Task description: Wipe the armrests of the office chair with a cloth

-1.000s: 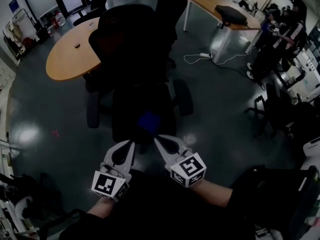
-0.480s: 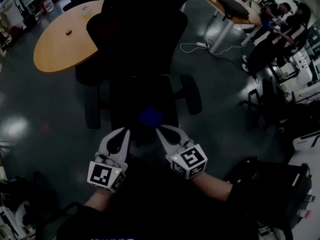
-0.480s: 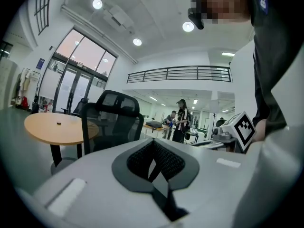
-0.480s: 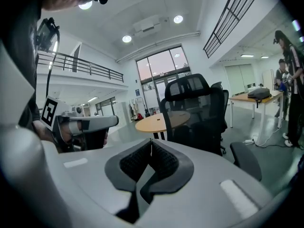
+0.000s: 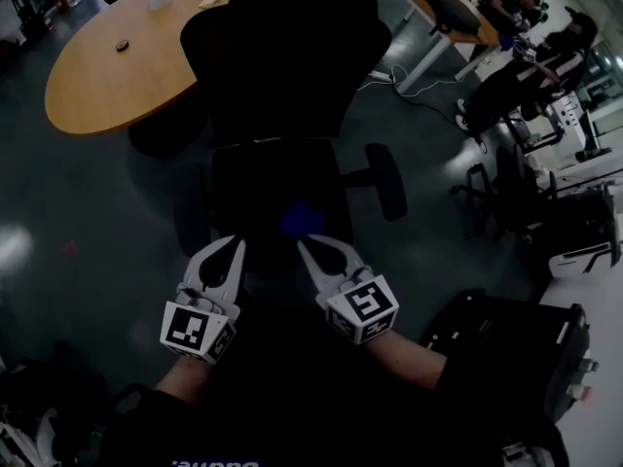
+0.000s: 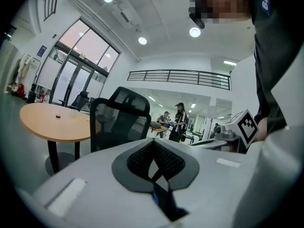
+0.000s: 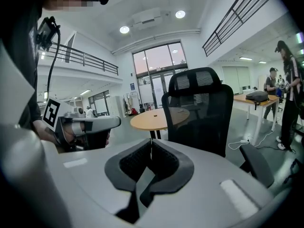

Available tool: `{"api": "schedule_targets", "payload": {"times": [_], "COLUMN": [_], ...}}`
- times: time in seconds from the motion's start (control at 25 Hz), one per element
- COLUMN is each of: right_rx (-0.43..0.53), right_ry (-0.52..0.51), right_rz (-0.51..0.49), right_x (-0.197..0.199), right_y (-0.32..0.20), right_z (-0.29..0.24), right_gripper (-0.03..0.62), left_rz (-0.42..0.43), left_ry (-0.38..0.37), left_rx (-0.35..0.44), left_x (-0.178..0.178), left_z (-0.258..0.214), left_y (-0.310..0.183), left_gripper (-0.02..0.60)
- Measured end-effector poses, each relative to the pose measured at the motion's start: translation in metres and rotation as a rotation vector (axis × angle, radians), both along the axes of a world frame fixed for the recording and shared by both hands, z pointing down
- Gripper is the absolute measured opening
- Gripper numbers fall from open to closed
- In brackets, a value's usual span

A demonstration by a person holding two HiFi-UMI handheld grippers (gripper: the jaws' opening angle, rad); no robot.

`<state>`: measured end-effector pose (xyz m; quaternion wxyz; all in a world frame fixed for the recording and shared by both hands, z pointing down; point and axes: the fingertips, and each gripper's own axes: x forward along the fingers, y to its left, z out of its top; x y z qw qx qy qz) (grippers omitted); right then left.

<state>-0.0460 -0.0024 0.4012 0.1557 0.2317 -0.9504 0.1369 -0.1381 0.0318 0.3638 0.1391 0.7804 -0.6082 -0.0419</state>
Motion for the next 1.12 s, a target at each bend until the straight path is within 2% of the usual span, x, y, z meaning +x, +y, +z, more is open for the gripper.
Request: {"api": "schedule_targets", "payload": {"times": [0.32, 0.56, 0.76, 1.12], "right_rx": [-0.018, -0.028, -0.059, -0.135], "right_ry": [-0.011, -0.042, -0.029, 0.042], "right_rz": [0.002, -0.028, -0.055, -0.088], "right_x": [-0.002, -0.008, -0.007, -0.003], "right_y": [-0.021, -0.045, -0.062, -0.08], "right_z": [0.005, 0.003, 0.021, 0.073], "right_gripper": [0.015, 0.018, 0.034, 0.079], "left_rz": [0.017, -0.03, -0.044, -0.191], "left_ry": [-0.008, -0.028, -0.055, -0.084], "left_rx": [-0.018, -0.042, -0.064, -0.157], "left_x": [0.003, 0.002, 0.002, -0.038], "left_z": [0.006, -0.011, 0.002, 0.044], "left_y": [-0.02, -0.035, -0.047, -0.047], "left_gripper": [0.012, 0.012, 0.012, 0.012]}}
